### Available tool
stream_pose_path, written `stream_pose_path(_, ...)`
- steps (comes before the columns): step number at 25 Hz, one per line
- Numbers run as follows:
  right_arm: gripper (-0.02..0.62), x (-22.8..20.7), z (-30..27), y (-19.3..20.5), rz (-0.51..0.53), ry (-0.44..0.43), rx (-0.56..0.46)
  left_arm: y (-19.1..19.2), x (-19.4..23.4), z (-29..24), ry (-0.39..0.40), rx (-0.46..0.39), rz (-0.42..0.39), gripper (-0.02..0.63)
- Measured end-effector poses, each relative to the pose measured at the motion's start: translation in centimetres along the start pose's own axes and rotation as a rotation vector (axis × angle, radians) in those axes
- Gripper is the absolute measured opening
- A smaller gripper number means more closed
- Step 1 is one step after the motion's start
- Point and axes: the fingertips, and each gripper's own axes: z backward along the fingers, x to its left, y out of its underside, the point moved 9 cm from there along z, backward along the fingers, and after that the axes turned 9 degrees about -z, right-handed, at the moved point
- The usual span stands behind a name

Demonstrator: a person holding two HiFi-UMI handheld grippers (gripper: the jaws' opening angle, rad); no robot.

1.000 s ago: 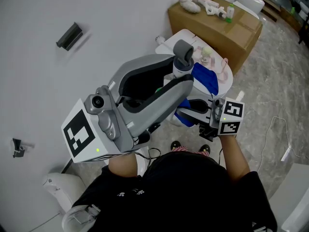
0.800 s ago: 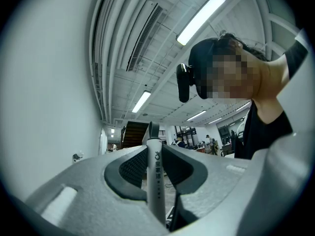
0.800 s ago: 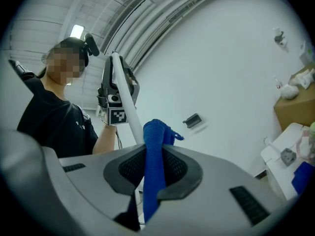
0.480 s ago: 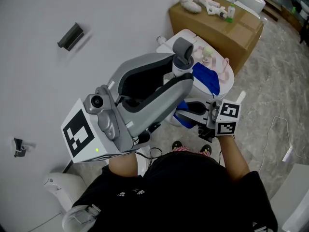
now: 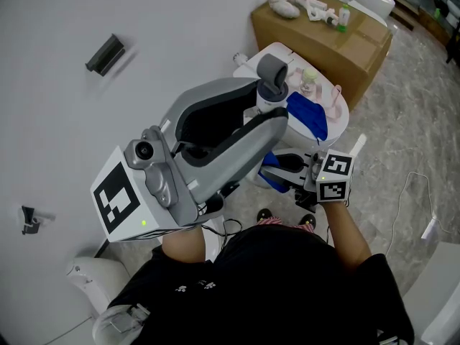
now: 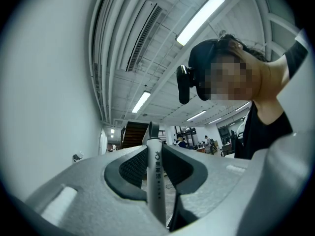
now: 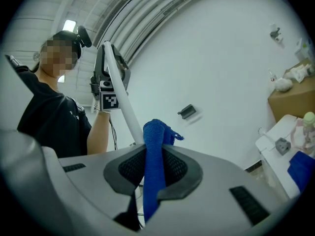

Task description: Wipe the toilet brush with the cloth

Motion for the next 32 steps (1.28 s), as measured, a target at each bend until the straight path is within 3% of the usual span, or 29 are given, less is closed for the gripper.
stream_pose_path(23, 0.064, -1.0, 0.1, 1.5, 0.001, 0.065, 0.038, 0.1, 0.0, 0.1, -0.006, -0.004, 0.003, 0.094)
stream_pose_path(32, 0.064, -1.1, 1.3, 1.0, 0.035, 0.156, 0.012, 0.0, 0.0, 0.0, -0.012, 0.016, -0.001, 0.094)
